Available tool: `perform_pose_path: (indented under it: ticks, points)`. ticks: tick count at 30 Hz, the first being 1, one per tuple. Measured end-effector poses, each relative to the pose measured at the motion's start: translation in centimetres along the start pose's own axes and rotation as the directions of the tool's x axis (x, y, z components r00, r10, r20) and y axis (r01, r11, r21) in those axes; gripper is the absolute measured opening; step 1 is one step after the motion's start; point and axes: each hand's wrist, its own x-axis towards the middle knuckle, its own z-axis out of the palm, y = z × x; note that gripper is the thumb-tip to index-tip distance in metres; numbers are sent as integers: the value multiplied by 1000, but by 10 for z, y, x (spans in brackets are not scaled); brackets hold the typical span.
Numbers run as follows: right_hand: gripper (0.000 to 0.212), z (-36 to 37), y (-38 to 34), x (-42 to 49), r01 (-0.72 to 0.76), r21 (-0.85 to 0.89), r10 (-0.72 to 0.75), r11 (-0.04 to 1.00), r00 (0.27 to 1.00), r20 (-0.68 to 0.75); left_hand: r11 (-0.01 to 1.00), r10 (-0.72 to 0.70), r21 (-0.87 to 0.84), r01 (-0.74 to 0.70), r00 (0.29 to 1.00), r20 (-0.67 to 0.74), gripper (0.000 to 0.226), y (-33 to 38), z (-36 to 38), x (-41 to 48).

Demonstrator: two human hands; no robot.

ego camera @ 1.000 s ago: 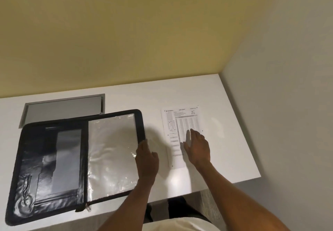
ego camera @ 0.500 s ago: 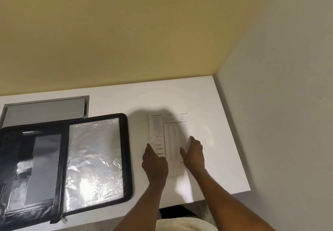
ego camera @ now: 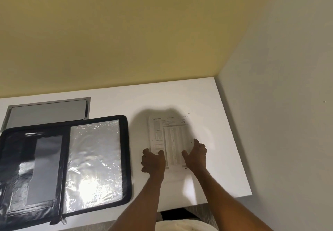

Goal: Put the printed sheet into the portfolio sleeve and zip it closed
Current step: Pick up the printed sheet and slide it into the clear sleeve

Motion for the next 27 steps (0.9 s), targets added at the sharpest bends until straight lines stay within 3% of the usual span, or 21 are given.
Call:
perform_pose_path:
  ticks: [4,9,14,18,20,23,27]
  points:
    - [73,-3,3,2,3,9,-4,1000,1000,25,993,-68,-93,77,993,95,43,-3,-8,13]
    - [72,-5,3,1,8,28,-9,1000,999,33,980,78,-194,-38,976,204,17,-8,-18,19]
    - [72,-10,5,1,24,45,-26,999,999,40,936,257,-308,-170,928,269,29,-17,-31,17]
    - [72,-21,6,8,32,90,-36,995,999,41,895,243,-443,-62,898,366,29,-22,-48,29]
    - [73,-28,3,12,1,207,-8,978,999,33,877,255,-480,-15,861,440,28,-24,-62,35]
    - [77,-38,-4,12,-68,509,-10,858,989,149,869,283,-495,18,802,526,27,-23,-84,43]
    - [53,-52,-15,9,-190,764,-255,616,870,422,873,307,-488,8,768,562,30,-18,-102,52]
